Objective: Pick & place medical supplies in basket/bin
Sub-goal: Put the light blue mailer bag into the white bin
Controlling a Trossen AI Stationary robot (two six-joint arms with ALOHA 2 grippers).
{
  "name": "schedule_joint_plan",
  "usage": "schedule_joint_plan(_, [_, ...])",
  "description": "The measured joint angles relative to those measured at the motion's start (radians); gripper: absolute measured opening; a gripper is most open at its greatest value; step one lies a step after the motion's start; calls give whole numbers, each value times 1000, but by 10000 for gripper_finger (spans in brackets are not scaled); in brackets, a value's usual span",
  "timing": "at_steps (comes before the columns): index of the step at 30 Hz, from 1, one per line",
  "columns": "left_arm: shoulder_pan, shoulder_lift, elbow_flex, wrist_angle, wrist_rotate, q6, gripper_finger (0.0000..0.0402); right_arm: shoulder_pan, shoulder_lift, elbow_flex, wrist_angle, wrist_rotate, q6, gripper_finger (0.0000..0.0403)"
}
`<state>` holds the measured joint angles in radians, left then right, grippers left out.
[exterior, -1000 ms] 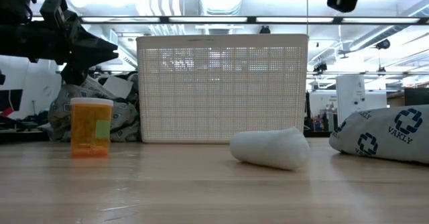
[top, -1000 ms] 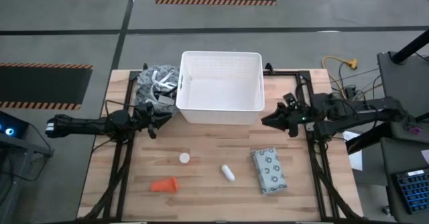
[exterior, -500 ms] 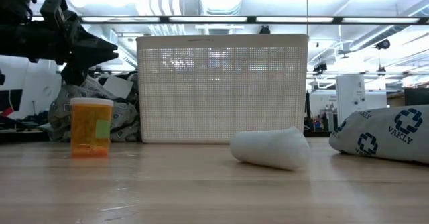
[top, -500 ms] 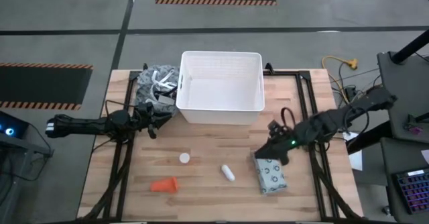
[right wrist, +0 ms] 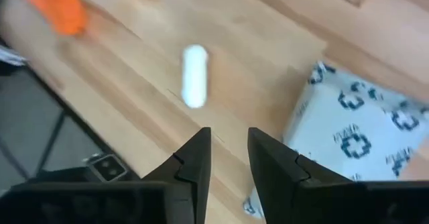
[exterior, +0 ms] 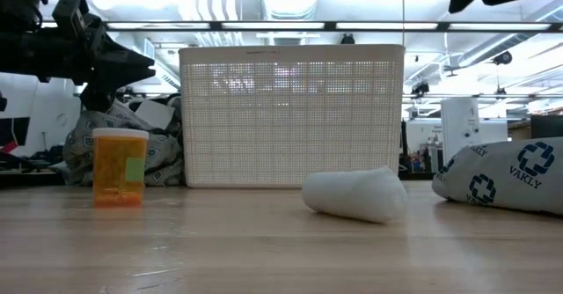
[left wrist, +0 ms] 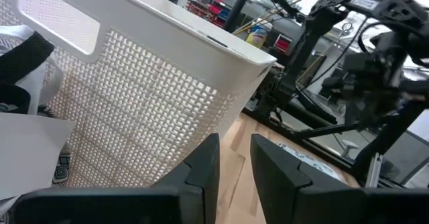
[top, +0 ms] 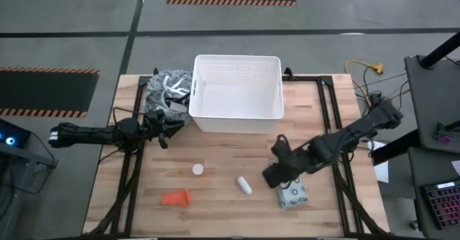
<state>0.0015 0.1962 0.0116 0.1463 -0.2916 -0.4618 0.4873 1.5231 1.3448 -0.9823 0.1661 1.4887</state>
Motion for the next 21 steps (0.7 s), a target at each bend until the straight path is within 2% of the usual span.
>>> schedule_joint_plan(4, [0, 0, 0, 0, 1, 0, 68, -1, 105, 79, -14, -39, -3, 110])
schedule_joint_plan(12, [0, 0, 0, 0, 1, 9, 68, -1, 283, 163, -26, -102, 20, 202])
schedule_joint_plan(17, [0, 0, 0, 0, 0, 57, 68, -1, 375, 195, -140, -142, 70, 252])
schedule_joint_plan(21, [0, 0, 0, 0, 0, 64, 68, -2, 410, 225, -211, -141, 113, 272])
